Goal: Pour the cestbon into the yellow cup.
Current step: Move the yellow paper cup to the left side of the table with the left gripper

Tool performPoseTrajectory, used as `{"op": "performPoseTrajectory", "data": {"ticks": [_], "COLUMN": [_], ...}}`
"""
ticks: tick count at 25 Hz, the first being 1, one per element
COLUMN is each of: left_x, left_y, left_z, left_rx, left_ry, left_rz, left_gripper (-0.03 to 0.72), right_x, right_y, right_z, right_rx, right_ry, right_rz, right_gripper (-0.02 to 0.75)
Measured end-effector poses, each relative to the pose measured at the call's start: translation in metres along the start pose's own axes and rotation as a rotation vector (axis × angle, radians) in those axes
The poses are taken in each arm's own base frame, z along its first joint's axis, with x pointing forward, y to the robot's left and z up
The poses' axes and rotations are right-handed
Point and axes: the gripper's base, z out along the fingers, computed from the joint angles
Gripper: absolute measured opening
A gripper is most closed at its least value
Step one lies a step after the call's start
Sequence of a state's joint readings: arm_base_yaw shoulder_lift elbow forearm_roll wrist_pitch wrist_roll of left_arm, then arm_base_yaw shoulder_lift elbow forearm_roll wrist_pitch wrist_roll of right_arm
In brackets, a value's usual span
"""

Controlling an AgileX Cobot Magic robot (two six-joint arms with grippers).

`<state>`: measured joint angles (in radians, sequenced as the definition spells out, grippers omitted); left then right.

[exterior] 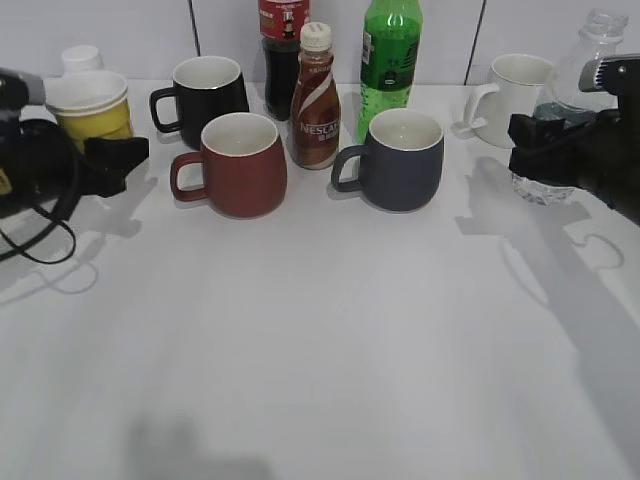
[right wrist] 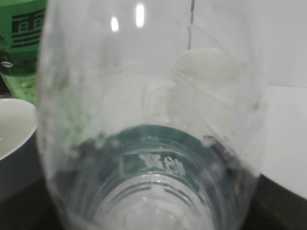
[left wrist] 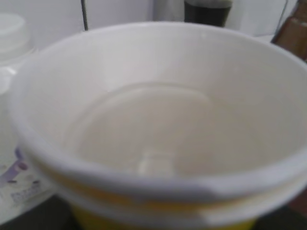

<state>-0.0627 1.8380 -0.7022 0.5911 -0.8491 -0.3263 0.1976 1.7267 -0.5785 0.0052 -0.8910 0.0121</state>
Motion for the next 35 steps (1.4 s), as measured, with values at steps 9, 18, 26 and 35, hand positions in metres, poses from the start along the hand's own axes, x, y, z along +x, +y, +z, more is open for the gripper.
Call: {"op": "performPoseTrajectory", "data": {"ticks": [9, 18, 26, 35], "left_x": [0.033, 0.055, 0.055, 0.056], "left_y": [0.008, 0.010, 0.011, 0.006], "left_z": [0.015, 0.023, 0.024, 0.014], "left_rx": [-0.045, -0.047, -0.050, -0.048], "left_ry": [-0.049, -0.035, -0.051, -0.034], "left_rz": [0.033, 0.030, 0.035, 0.028], "left_gripper": [0.440, 0.447, 0.534, 0.585], "right_x": [0.000, 0.000, 0.000, 0.011], "right_y": [0.000, 0.000, 0.000, 0.000], "right_z": [0.000, 0.000, 0.000, 0.023], "right_rx": [0.001, 0.001, 0.001, 0.002], "right_ry": [-0.002, -0.003, -0.004, -0.002], "right_rz": [-0.003, -0.005, -0.011, -0.071], "right_gripper": [0.482, 0.482, 0.482, 0.482]}}
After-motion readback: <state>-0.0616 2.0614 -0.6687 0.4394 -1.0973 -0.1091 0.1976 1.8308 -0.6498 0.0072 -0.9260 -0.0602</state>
